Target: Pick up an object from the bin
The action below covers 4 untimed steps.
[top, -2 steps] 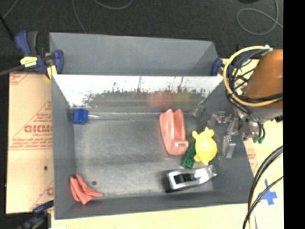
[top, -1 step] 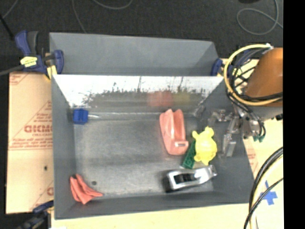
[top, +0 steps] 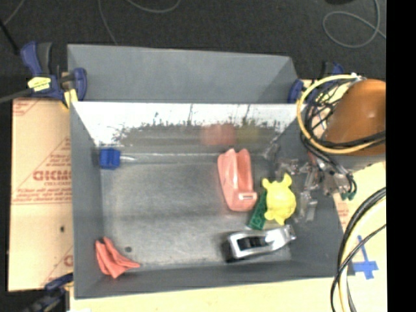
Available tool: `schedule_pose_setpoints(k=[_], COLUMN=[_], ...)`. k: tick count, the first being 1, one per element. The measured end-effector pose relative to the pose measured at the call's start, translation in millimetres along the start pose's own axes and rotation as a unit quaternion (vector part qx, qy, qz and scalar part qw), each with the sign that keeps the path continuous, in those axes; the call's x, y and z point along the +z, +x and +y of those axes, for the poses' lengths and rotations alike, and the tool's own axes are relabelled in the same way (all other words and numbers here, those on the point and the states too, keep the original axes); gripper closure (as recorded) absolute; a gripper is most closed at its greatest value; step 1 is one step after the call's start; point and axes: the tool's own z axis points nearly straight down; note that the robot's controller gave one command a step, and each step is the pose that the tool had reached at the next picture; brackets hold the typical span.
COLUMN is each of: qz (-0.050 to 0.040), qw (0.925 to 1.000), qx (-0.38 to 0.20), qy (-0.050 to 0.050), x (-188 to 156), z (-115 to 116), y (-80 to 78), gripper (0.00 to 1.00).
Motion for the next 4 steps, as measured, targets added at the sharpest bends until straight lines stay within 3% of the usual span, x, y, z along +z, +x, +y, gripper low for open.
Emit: schedule_pose_setpoints(k=[1,2,3,4], qz=[-0.0009,-0.0076,-0.0073,-0.0129], qw=[0.9819,0.9652,0.925,0.9652], qx=[-0.19,-0.261,-0.38,-0.261], qy=[0.0,-0.006,-0.01,-0.005], x=[52,68,68,64], z=[-3,4,17,4], y=[-16.5,-27.0,-34.6,-31.0], gripper=[0.0,0.0,0.0,1.0])
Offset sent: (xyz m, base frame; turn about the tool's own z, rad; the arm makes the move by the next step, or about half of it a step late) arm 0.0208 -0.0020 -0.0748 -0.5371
